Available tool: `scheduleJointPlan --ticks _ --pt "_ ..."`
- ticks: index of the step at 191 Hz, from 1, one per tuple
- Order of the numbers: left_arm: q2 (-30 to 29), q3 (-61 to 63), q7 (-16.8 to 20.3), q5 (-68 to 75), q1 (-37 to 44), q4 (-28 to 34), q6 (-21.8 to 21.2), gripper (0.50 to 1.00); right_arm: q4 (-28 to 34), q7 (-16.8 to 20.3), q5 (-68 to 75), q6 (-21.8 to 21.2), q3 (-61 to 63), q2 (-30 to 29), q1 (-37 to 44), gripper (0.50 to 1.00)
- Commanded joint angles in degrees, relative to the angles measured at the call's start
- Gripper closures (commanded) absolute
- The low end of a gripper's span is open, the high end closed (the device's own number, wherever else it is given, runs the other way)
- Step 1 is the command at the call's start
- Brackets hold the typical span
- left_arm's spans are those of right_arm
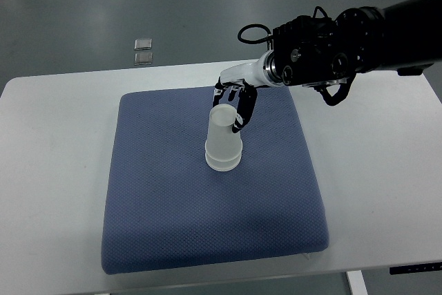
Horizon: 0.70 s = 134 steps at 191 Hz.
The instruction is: Stack paper cups
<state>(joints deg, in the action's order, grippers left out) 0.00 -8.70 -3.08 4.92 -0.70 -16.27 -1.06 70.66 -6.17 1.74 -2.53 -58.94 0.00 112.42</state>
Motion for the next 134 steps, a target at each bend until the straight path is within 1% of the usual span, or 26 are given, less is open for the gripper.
scheduleJointPlan --ticks 1,23,53,78,106,134 --pt "0.0 0.0 0.0 0.0 0.0 0.0 0.0 0.500 -1.1 -0.2 -0.1 0.9 0.2 0.0 -1.8 0.640" --pt "0.0 0.0 0.0 0.0 0.0 0.0 0.0 0.500 -2.3 -0.3 -0.1 1.2 2.2 0.0 -3.6 0.640" --pt "0.0 0.0 0.0 0.0 0.0 0.0 0.0 0.500 -4.1 -0.5 0.6 1.3 5.6 0.0 -4.0 0.640" --pt "0.0 0.0 0.0 0.0 0.0 0.0 0.0 0.500 -6.9 -1.9 1.7 0.8 10.2 0.0 -4.0 0.640" --pt "0.0 0.0 0.0 0.0 0.0 0.0 0.0 0.500 -8.0 -2.0 3.3 0.6 19.0 7.4 -5.2 0.640" --pt "0.0 0.0 0.0 0.0 0.0 0.0 0.0 0.500 -9.7 -2.1 4.5 0.7 27.1 14.1 -11.6 0.640"
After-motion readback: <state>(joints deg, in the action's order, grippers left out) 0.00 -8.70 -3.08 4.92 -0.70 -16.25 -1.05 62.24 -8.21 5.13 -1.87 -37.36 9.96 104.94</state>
